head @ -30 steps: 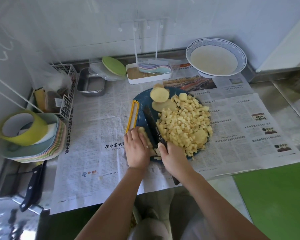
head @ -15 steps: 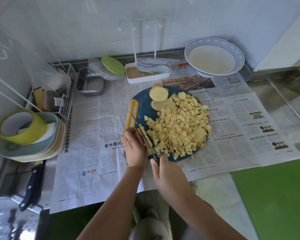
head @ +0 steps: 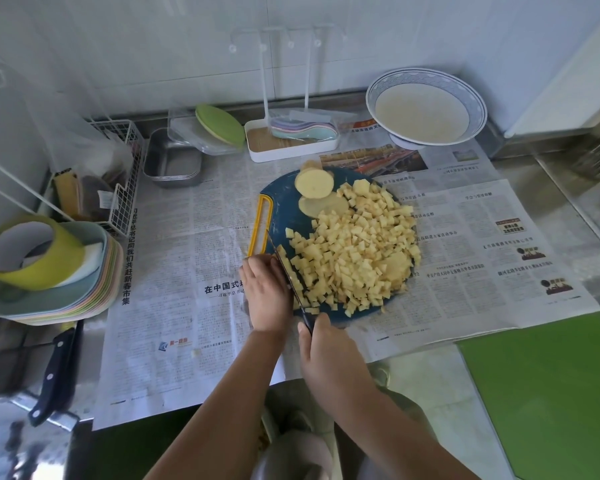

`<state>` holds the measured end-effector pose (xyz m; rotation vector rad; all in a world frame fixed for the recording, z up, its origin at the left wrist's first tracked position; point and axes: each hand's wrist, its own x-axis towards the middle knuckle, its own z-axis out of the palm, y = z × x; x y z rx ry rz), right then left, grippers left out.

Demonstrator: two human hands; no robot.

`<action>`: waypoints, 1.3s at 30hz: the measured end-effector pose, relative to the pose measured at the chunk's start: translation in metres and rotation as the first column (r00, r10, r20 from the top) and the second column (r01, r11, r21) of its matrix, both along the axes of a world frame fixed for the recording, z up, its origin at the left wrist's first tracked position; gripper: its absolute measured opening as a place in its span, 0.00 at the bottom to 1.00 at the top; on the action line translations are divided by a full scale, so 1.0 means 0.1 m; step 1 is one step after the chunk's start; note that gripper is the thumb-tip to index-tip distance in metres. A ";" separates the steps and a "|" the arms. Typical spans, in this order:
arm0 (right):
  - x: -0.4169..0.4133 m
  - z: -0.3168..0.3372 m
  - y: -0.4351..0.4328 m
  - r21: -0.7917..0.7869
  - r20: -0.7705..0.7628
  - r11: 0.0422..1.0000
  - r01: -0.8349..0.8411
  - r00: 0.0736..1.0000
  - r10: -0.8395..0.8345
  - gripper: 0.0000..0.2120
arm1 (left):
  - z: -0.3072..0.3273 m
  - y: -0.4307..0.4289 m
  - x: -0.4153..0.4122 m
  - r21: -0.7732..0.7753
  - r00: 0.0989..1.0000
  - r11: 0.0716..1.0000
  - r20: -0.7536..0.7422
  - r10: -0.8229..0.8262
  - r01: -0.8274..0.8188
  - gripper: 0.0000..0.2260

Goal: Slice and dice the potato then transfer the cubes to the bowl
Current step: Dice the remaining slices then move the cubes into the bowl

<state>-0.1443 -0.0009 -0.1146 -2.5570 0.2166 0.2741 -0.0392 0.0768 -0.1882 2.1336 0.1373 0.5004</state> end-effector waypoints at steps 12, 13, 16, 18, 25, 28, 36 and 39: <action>0.14 0.02 0.06 -0.040 -0.109 0.999 0.017 0.994 -0.022 0.17 | -0.04 0.00 0.04 0.054 0.999 0.998 0.037 0.013 -0.015 0.11; 0.15 0.01 0.06 -0.042 -0.116 0.999 0.021 0.993 -0.025 0.16 | -0.04 0.00 0.05 0.058 0.999 0.998 0.036 0.015 -0.017 0.11; 0.17 -0.03 0.08 -0.058 -0.124 0.998 0.024 0.992 -0.031 0.16 | -0.05 -0.01 0.06 0.082 0.999 0.996 0.040 0.024 -0.027 0.11; 0.18 -0.06 0.10 -0.074 -0.127 0.997 0.035 0.991 -0.045 0.17 | -0.06 -0.01 0.07 0.095 0.998 0.995 0.050 0.031 -0.035 0.11; 0.32 -0.02 0.12 -0.068 -0.166 0.996 0.058 0.984 -0.069 0.18 | -0.05 -0.01 0.07 0.127 0.996 0.991 0.084 0.024 -0.035 0.10; 0.40 -0.07 0.04 0.009 -0.154 0.993 0.117 0.981 -0.114 0.19 | -0.05 -0.02 0.06 0.115 0.998 0.993 0.065 0.021 -0.029 0.10; 0.34 -0.12 -0.25 -0.026 -0.077 0.993 0.112 0.991 -0.113 0.19 | -0.02 -0.06 0.02 0.056 0.998 0.997 0.021 0.060 -0.061 0.05; 0.39 -0.08 -0.31 0.025 -0.103 0.993 0.117 0.988 -0.114 0.18 | 0.01 -0.07 0.02 0.032 0.997 0.997 -0.023 0.067 -0.066 0.05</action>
